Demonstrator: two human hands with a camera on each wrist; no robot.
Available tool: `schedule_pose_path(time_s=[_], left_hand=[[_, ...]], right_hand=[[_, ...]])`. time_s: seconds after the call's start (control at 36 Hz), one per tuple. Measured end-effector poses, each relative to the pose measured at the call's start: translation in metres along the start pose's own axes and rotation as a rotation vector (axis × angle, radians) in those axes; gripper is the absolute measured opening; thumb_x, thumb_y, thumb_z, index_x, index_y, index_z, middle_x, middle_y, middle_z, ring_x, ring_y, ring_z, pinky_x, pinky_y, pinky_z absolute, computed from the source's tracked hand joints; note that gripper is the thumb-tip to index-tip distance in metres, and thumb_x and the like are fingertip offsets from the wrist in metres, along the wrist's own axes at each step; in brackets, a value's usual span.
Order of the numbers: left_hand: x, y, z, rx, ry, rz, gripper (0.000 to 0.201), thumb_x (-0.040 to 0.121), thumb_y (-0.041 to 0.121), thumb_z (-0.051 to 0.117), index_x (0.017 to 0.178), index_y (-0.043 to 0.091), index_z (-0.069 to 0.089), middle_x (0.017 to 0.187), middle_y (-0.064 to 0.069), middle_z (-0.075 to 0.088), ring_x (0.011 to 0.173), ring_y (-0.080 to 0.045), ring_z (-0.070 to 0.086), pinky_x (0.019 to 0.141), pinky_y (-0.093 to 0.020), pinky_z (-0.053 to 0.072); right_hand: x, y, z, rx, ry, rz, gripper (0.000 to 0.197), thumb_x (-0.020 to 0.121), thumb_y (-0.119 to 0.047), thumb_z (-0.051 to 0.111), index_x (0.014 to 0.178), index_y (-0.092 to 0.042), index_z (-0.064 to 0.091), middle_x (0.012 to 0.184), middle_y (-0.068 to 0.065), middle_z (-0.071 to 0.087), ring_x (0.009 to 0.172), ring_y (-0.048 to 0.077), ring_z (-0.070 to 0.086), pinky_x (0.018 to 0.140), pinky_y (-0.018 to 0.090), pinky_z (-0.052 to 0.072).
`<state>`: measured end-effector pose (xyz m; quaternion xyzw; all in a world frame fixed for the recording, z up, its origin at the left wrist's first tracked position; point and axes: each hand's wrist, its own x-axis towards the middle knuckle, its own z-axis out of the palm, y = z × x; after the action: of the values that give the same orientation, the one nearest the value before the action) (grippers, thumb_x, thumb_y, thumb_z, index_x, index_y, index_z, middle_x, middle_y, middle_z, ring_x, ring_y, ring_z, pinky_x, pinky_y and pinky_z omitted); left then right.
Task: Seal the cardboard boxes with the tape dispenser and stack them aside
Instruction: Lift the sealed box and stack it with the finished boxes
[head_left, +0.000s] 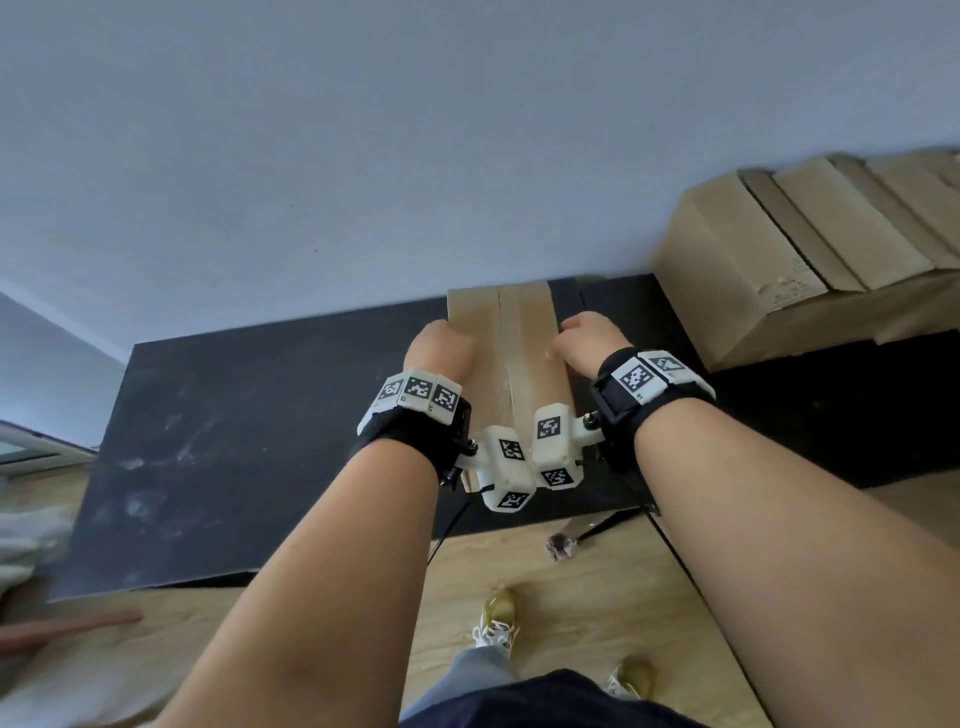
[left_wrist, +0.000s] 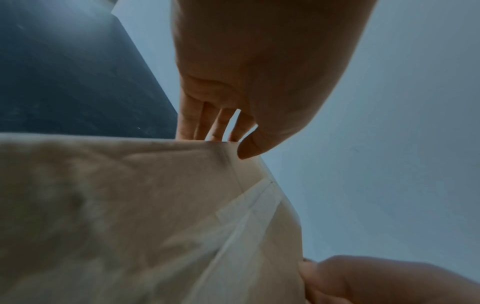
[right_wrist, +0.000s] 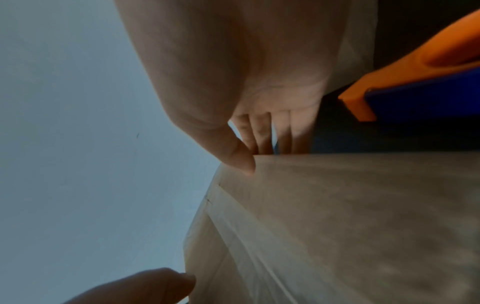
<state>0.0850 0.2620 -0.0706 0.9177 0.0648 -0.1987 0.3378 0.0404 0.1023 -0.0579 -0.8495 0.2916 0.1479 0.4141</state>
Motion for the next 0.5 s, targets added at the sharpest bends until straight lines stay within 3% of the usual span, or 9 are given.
schedule_pose_path(time_s=[0.06,0.14,0.22,0.31,0.39,0.5], left_hand=[[0.005,-0.009,-0.009,-0.065,0.059,-0.016,0.033,0.083,0.011,0.046,0.112,-0.001,0.056,0.110,-0.016,0.064,0.100,-0.032,0.061,0.067,-0.030,0.040],[0.015,-0.020,-0.024,-0.151,0.160,-0.049,0.039,0.086,0.009,0.049,0.125,0.003,0.045,0.115,-0.011,0.061,0.100,-0.026,0.058,0.073,-0.029,0.038],[0.028,-0.031,-0.039,-0.178,0.211,-0.025,0.041,0.086,0.008,0.050,0.126,0.007,0.048,0.118,-0.008,0.060,0.104,-0.024,0.056,0.076,-0.026,0.037],[0.040,-0.040,-0.054,-0.144,0.231,0.012,0.043,0.086,0.004,0.046,0.129,0.009,0.050,0.123,-0.007,0.058,0.114,-0.026,0.054,0.080,-0.022,0.035],[0.055,-0.048,-0.068,-0.096,0.225,0.053,0.046,0.084,0.001,0.042,0.129,0.009,0.051,0.124,-0.009,0.059,0.115,-0.028,0.054,0.082,-0.023,0.036],[0.072,-0.060,-0.078,-0.052,0.196,0.068,0.049,0.083,-0.001,0.040,0.129,0.010,0.052,0.122,-0.010,0.061,0.112,-0.030,0.056,0.088,-0.028,0.043]], right_hand=[[-0.001,-0.010,0.009,0.018,-0.001,-0.060,0.044,0.085,0.000,0.059,0.129,-0.007,0.058,0.127,0.011,0.061,0.115,0.027,0.058,0.090,0.031,0.045],[0.003,-0.028,0.023,0.080,-0.068,-0.142,0.057,0.083,0.006,0.060,0.136,-0.013,0.054,0.128,0.007,0.062,0.114,0.023,0.058,0.086,0.026,0.044],[0.009,-0.048,0.034,0.081,-0.110,-0.196,0.068,0.083,0.008,0.056,0.144,-0.021,0.047,0.127,0.006,0.062,0.106,0.020,0.059,0.082,0.022,0.041],[0.015,-0.067,0.045,0.053,-0.119,-0.222,0.068,0.086,0.008,0.055,0.147,-0.020,0.042,0.124,0.005,0.058,0.104,0.018,0.055,0.080,0.018,0.038],[0.020,-0.083,0.058,0.057,-0.129,-0.238,0.065,0.087,0.010,0.053,0.146,-0.015,0.043,0.128,0.007,0.057,0.118,0.023,0.056,0.087,0.023,0.042],[0.033,-0.094,0.075,0.078,-0.116,-0.258,0.063,0.085,0.010,0.051,0.143,-0.016,0.047,0.131,0.005,0.058,0.116,0.023,0.056,0.095,0.031,0.046]])
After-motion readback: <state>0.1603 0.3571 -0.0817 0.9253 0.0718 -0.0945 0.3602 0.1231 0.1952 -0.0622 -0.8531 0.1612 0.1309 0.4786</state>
